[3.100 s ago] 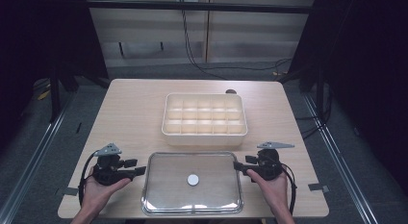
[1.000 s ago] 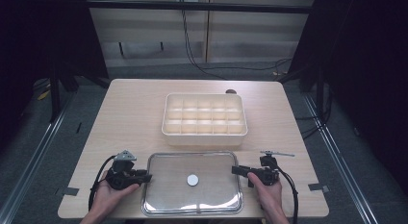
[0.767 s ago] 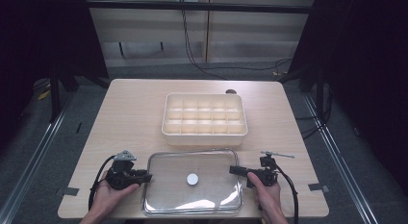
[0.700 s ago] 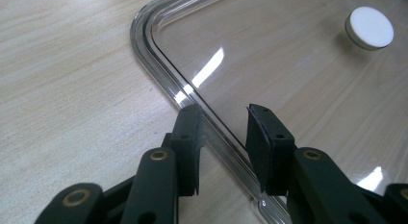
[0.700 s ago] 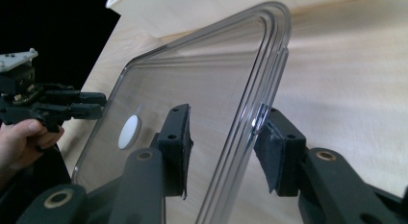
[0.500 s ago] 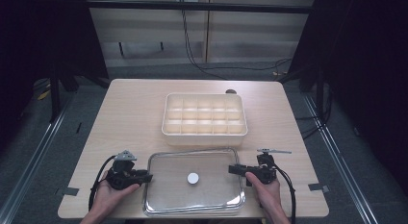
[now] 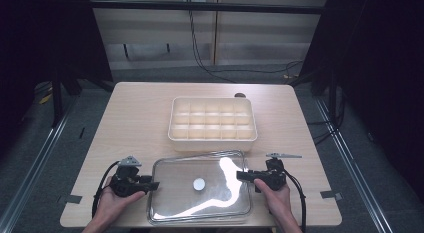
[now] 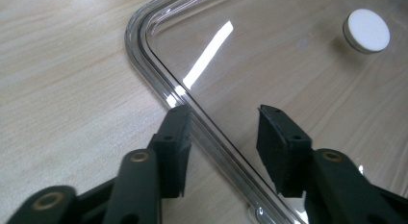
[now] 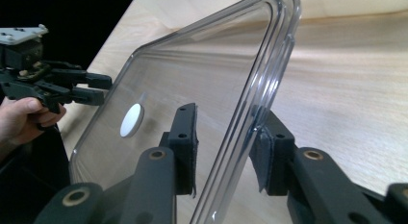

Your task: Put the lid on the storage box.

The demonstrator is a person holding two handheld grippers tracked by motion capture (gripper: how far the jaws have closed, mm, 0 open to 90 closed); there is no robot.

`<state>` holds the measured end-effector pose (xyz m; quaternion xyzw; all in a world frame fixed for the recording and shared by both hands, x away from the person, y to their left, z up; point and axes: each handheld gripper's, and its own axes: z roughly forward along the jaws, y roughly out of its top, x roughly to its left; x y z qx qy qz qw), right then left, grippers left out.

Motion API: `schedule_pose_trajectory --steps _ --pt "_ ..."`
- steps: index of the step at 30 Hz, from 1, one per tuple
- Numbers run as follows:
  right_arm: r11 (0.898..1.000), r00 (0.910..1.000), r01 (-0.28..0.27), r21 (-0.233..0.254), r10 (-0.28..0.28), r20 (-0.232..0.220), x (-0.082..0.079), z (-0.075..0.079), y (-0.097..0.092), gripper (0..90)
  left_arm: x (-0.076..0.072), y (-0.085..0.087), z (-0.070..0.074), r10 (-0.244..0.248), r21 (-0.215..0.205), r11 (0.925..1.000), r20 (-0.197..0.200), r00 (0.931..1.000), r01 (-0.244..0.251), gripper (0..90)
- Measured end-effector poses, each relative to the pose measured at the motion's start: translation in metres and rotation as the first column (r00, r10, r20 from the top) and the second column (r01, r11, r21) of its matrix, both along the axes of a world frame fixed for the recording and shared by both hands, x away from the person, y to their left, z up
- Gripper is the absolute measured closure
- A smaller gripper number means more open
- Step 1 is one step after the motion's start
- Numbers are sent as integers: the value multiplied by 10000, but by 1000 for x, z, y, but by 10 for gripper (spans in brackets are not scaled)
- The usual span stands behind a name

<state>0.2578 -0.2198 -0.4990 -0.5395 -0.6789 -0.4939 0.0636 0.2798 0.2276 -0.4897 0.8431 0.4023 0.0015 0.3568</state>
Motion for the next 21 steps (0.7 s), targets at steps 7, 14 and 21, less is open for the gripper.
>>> schedule_pose_trajectory --steps 7,14,21 --pt "9994 9998 -56 329 49 214 -1 2 0 677 -1 0 -1 39 -122 9999 6 10000 -39 484" --pt "9999 9992 161 -7 -160 379 -1 5 -5 735 0 7 0 391 -155 9991 -98 9992 -392 337" --pt "9983 9993 -36 577 15 370 -1 3 -5 733 1 8 -1 447 -636 9969 -399 9982 -472 360"
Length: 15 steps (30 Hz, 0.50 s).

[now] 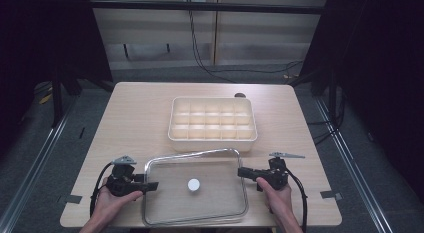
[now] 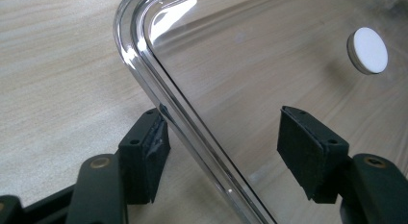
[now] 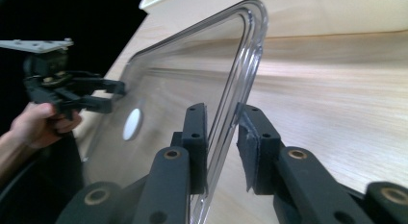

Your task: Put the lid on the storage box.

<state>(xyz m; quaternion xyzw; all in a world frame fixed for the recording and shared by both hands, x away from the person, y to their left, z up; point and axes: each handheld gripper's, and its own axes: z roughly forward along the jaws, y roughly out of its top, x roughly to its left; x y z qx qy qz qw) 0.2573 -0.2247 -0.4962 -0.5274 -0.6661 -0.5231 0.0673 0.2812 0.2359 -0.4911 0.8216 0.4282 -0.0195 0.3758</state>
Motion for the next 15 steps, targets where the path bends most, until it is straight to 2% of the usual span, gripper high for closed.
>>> schedule_pose_trajectory --steps 2,3,6,9,13,14,15 --pt "9983 9987 -504 294 506 -85 1 -1 2 702 1 -1 0 -68 -89 9999 -54 10000 68 368" --pt "9969 9972 -735 273 739 -137 1 -1 5 688 1 -1 0 -78 -105 9999 -40 10000 78 368" --pt "9939 9942 -1025 400 1036 -283 4 -2 7 677 1 -1 0 -110 -121 9999 -47 9999 110 366" --pt "9945 9947 -987 346 996 -256 6 -3 12 655 2 -3 0 -186 -51 9998 -28 9998 186 358" --pt "9937 9938 -1084 293 1091 -214 7 -3 13 675 3 -2 -1 -275 -114 9996 -11 9996 275 356" --pt "9947 9951 -976 318 980 -135 6 -2 12 684 3 -2 -1 -260 -145 9996 -22 9997 259 354" --pt "9950 9957 -902 425 893 230 5 1 11 700 4 -3 -1 -288 -195 9994 -44 9996 287 348"
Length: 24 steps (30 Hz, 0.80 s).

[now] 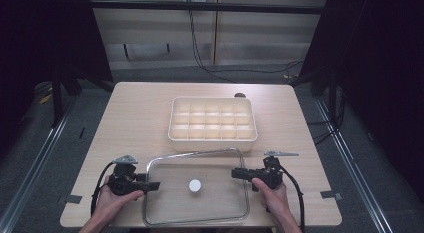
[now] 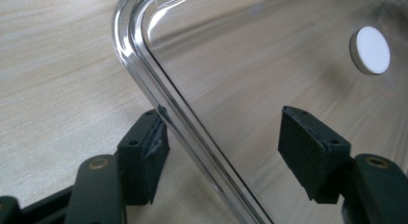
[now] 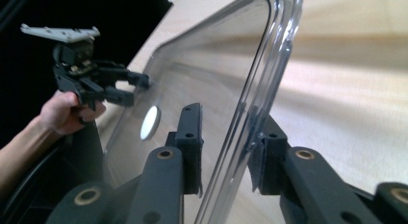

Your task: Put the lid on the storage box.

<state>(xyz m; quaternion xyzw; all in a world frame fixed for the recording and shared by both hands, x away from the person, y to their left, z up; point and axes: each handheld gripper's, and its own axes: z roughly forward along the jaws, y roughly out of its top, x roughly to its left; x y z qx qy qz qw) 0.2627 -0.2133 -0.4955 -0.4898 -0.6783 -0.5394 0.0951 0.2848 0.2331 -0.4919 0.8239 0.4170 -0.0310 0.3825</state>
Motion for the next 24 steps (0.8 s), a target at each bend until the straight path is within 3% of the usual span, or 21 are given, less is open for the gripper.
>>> schedule_pose_trajectory --steps 5,10,12,14,17,19,24 --pt "9999 9990 4 113 -9 449 -2 6 0 710 0 1 -1 86 -108 9999 -103 9999 -87 338" --pt "9999 9987 -71 138 64 498 -4 7 -1 709 -2 -3 -1 -42 -402 9992 -301 9995 30 306" --pt "10000 9988 -21 -43 24 496 -5 8 -1 699 -3 -5 0 -116 -255 9996 -229 9997 110 307" --pt "9993 9992 116 -346 -103 377 -5 8 -2 684 -2 -3 0 -168 -457 9988 -343 9993 152 365" --pt "9989 9991 206 -432 -189 388 -5 9 -3 675 -3 0 4 -110 -662 9977 -46 9999 107 406" --pt "9960 9984 421 -786 -389 406 -5 10 -3 651 -5 1 7 -33 -858 9963 171 9998 47 460" --pt "9896 9968 741 -1230 -700 375 -6 13 -2 620 -6 1 12 -33 -998 9950 577 9983 91 498"
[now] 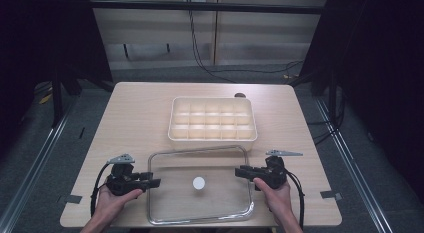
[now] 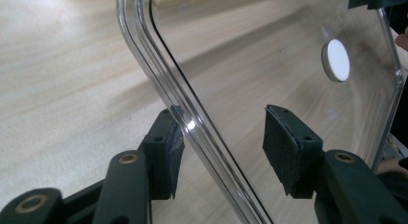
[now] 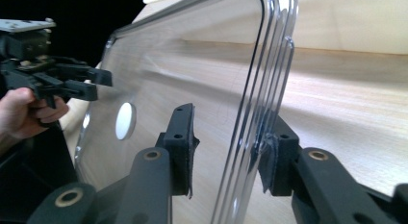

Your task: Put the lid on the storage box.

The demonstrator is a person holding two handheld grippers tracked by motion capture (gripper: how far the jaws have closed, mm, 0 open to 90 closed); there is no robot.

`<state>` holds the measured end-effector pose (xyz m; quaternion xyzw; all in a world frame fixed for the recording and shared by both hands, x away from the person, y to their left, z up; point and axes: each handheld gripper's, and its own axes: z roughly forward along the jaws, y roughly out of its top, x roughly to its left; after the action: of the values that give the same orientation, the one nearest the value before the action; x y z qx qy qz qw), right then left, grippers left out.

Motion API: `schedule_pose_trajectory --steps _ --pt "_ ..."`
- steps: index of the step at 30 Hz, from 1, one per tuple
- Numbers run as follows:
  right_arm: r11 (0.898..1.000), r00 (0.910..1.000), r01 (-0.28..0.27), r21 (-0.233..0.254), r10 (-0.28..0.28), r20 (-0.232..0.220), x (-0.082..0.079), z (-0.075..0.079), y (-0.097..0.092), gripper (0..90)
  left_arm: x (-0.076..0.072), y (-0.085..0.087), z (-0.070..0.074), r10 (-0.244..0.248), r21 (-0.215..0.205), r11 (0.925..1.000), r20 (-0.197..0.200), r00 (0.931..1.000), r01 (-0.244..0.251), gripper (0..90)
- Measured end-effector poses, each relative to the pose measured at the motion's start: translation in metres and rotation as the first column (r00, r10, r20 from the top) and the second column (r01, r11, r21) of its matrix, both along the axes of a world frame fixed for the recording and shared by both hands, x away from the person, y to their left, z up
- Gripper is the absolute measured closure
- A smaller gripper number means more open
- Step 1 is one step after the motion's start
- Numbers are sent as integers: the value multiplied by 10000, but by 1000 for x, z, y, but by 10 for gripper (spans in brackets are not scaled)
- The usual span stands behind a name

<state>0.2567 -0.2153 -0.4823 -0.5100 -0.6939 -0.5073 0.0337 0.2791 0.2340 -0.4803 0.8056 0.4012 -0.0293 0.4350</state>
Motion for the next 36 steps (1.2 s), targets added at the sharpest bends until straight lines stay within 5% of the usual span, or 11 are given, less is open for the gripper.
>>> schedule_pose_trajectory --steps 11,36 --pt "9964 9984 470 -710 -446 350 -5 12 -2 571 -1 -3 17 33 -416 9991 792 9969 0 599" --pt "9938 9905 1042 -395 -1001 941 -9 28 -12 598 7 -11 42 149 -762 9971 1628 9865 -25 693"
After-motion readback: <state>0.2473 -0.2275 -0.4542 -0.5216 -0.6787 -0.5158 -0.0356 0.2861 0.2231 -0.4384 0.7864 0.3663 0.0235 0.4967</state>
